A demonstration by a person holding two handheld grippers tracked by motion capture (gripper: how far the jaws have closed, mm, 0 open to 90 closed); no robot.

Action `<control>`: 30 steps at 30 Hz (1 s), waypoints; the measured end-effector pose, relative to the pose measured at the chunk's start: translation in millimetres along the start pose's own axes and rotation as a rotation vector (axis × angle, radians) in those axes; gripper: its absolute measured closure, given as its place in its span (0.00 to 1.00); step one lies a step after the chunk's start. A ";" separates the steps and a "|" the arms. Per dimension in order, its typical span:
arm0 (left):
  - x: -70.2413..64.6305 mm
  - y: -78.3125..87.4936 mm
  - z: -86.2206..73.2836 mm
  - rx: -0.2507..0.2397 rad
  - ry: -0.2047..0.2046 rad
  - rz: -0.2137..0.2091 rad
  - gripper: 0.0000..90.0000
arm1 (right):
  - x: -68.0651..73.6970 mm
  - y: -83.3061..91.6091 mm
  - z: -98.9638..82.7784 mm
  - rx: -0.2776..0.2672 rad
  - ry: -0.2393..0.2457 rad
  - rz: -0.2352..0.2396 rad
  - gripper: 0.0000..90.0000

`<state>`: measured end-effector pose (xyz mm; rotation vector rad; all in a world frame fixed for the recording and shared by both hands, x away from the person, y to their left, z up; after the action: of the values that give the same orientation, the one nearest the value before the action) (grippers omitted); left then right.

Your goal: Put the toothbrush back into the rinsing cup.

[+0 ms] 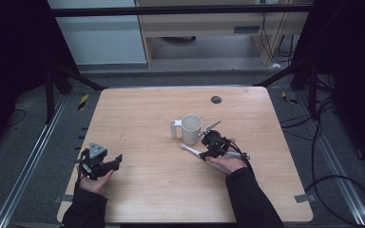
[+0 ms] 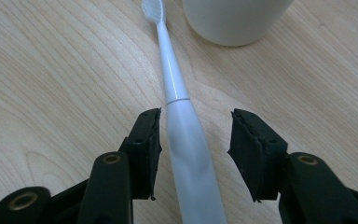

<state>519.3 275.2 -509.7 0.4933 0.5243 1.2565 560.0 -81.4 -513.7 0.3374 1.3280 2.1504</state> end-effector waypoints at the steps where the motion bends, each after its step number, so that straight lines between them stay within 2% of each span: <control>1: 0.0 0.0 0.0 0.000 0.000 0.000 0.38 | 0.3 -1.4 -0.4 0.007 -0.004 0.004 0.59; 7: 0.2 -0.1 -0.1 0.001 0.000 -0.001 0.38 | 1.2 -5.3 -1.5 0.027 -0.009 0.013 0.59; 8: 0.2 -0.1 -0.1 0.002 -0.001 0.000 0.38 | 0.2 -6.3 -1.7 0.028 0.007 0.013 0.59; 11: 0.1 -0.2 -0.2 0.002 -0.001 0.000 0.38 | 1.5 -8.5 -2.2 0.040 0.003 0.018 0.60; 15: 0.3 -0.2 -0.2 0.004 -0.001 0.000 0.38 | 1.9 -11.9 -2.1 0.052 0.021 0.024 0.60; 30: 0.7 -0.5 -0.4 0.005 -0.001 0.000 0.38 | 4.4 -20.6 -5.0 0.099 0.033 0.032 0.66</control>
<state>519.5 275.7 -510.4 0.4977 0.5270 1.2551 561.1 -75.6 -534.6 0.3663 1.4603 2.1294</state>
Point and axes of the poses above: each handheld gripper's, and its own axes: y roughly backward along the jaws, z roughly out of its top, x roughly to its left, the point moved 7 cm from there along -y, roughly forward along the jaws, and after that the axes turned 11 degrees about y, right-handed, at the moved point
